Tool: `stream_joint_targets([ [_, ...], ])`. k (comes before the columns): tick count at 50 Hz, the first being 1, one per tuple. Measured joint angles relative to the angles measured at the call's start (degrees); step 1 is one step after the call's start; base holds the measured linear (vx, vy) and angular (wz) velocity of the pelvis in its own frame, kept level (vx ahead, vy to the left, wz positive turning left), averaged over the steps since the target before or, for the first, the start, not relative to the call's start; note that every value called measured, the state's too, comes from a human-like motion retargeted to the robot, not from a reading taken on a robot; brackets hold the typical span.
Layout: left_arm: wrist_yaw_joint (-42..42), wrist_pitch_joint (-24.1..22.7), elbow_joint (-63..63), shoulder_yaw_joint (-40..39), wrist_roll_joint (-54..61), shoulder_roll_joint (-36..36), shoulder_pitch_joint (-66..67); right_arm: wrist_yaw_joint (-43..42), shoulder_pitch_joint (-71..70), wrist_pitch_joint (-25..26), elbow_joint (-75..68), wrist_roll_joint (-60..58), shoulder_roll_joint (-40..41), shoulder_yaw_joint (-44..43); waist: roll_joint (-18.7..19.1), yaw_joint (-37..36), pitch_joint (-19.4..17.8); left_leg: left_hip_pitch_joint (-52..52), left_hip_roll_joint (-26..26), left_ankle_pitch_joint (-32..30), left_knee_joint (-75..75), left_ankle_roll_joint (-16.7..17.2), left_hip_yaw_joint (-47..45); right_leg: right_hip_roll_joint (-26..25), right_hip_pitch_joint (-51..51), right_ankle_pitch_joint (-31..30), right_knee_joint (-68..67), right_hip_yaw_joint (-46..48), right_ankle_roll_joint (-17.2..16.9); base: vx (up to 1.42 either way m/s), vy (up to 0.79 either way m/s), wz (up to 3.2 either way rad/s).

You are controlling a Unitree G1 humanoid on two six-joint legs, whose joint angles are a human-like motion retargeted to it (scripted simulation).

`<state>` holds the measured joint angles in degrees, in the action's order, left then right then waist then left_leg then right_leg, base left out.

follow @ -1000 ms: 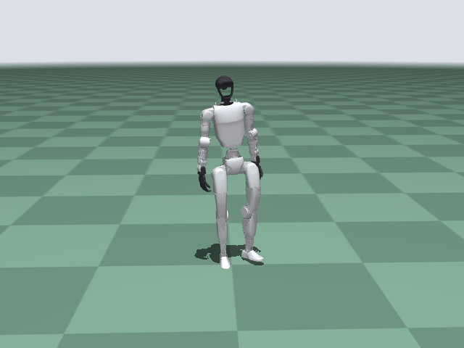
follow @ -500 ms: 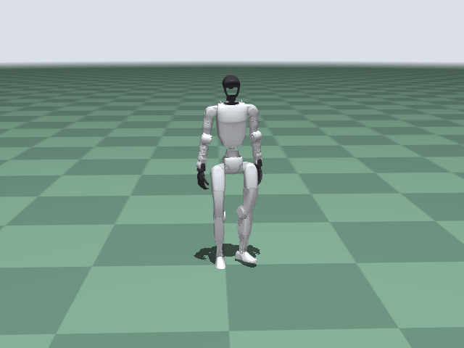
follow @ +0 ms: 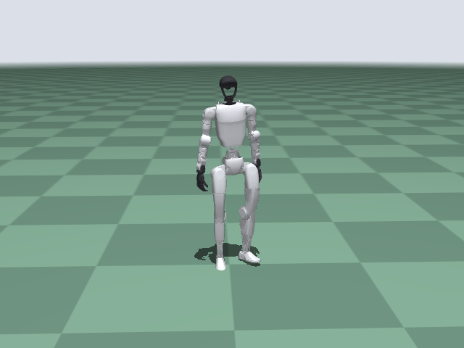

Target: In place motions

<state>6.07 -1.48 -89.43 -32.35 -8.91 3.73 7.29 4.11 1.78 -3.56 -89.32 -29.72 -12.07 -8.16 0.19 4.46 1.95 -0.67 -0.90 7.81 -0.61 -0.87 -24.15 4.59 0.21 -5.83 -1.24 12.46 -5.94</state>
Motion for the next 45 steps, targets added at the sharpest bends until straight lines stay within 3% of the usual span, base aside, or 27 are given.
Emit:
stream_joint_targets([
  [7, 0.38, -0.29, 0.7, 1.55, -1.76, -0.53, 0.27, 1.07, 0.07, 0.01, 0.28, 4.46, 0.9, -1.36, 1.01, -0.62, 0.63, -0.2, 0.67, 0.13, -0.23, 0.65, -0.01, -0.71, 0.25, 0.17, 0.37, -0.31, 0.66, -0.01, -0.04, 0.02],
  [18, 0.57, -0.26, 1.46, 1.56, -1.6, -0.19, -0.19, -0.06, 0.69, -0.09, 1.05, -0.51, 1.73, 1.88, 2.24, 0.72, 1.33, 0.21, 1.74, 0.23, -0.55, 1.38, 0.77, -1.7, 0.17, 0.89, 0.27, -0.12, 1.53, -0.01, -0.01, 0.01],
  [45, 0.47, 0.34, 0.77, -0.97, -0.36, -0.35, 0.56, -0.79, 0.97, 1.61, -0.34, 0.5, 0.84, 0.48, 2.04, 0.43, 2.45, -0.18, 2.11, 0.31, -0.04, 1.96, 1.15, -2.3, 0.56, 1.2, 0.49, 0.09, 2.46, 0.0, 0.0, 0.0],
])
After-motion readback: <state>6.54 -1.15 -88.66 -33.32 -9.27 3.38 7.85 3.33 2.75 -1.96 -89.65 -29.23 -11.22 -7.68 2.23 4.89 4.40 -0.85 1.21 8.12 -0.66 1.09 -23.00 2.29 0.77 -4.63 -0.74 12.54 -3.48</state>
